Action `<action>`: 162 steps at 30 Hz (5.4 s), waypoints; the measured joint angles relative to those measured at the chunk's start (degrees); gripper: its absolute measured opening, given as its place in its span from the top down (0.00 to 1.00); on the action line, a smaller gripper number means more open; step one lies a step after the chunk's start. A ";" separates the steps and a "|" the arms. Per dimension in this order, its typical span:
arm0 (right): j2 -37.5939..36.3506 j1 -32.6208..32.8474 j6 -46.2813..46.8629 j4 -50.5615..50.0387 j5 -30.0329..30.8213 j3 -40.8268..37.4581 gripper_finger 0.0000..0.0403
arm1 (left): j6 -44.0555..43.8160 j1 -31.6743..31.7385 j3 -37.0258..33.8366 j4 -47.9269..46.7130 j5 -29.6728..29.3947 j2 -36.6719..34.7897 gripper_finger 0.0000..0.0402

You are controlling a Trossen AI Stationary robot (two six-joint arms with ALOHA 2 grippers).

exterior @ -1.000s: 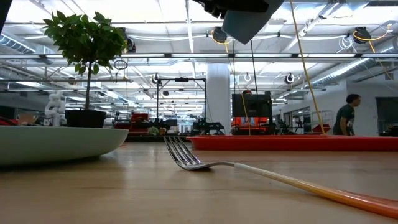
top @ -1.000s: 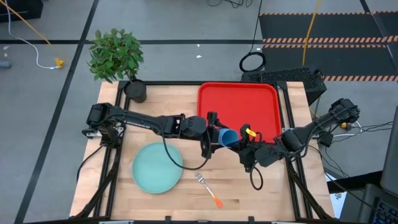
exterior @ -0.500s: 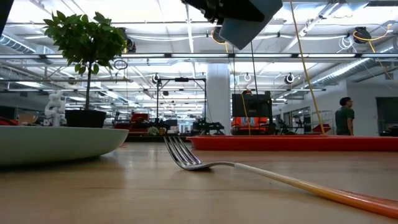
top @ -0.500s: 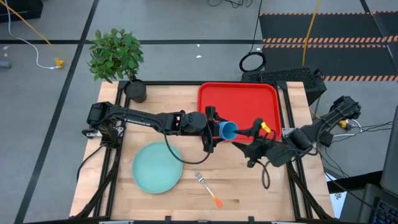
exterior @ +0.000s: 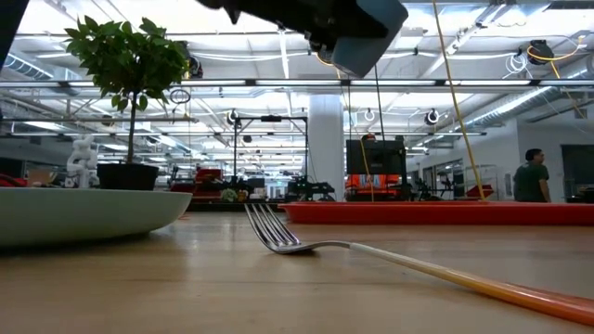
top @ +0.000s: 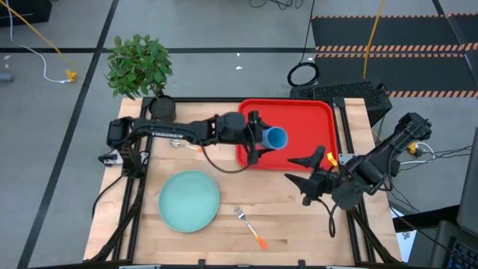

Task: Pick and place plate/cup/fork/spoon on tray
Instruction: Put the blue cup on the red tray

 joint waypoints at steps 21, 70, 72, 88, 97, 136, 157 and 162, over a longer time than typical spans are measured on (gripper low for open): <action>0.07 1.22 0.97 0.41 0.69 0.00 0.43 | -11.61 17.05 -23.27 50.86 5.62 9.71 0.14; 11.47 -51.00 -8.59 20.41 -41.59 -8.09 0.48 | -13.51 12.45 -23.01 61.54 -10.49 17.90 0.14; 12.06 -51.61 -9.47 20.57 -41.61 -8.02 0.50 | -12.88 12.43 -23.01 61.38 -10.46 17.90 0.14; 12.33 -54.49 -16.99 20.32 -49.04 -8.02 0.88 | -7.70 10.78 -23.01 60.64 -10.10 17.90 0.14; 12.31 -54.45 -19.52 18.50 -49.01 -8.04 0.99 | -5.41 10.31 -23.01 60.33 -10.26 17.90 0.14; 12.28 -55.50 -13.97 11.13 -42.92 -8.10 1.00 | -6.51 10.13 -22.68 43.28 -7.61 11.15 0.16; 2.71 -51.84 -4.69 14.34 -44.95 -8.27 0.80 | -10.70 9.94 -22.43 48.66 1.83 10.99 0.18; -4.38 -49.92 0.56 13.01 -43.60 -10.30 0.67 | -11.87 9.44 -22.73 49.01 4.21 11.38 0.18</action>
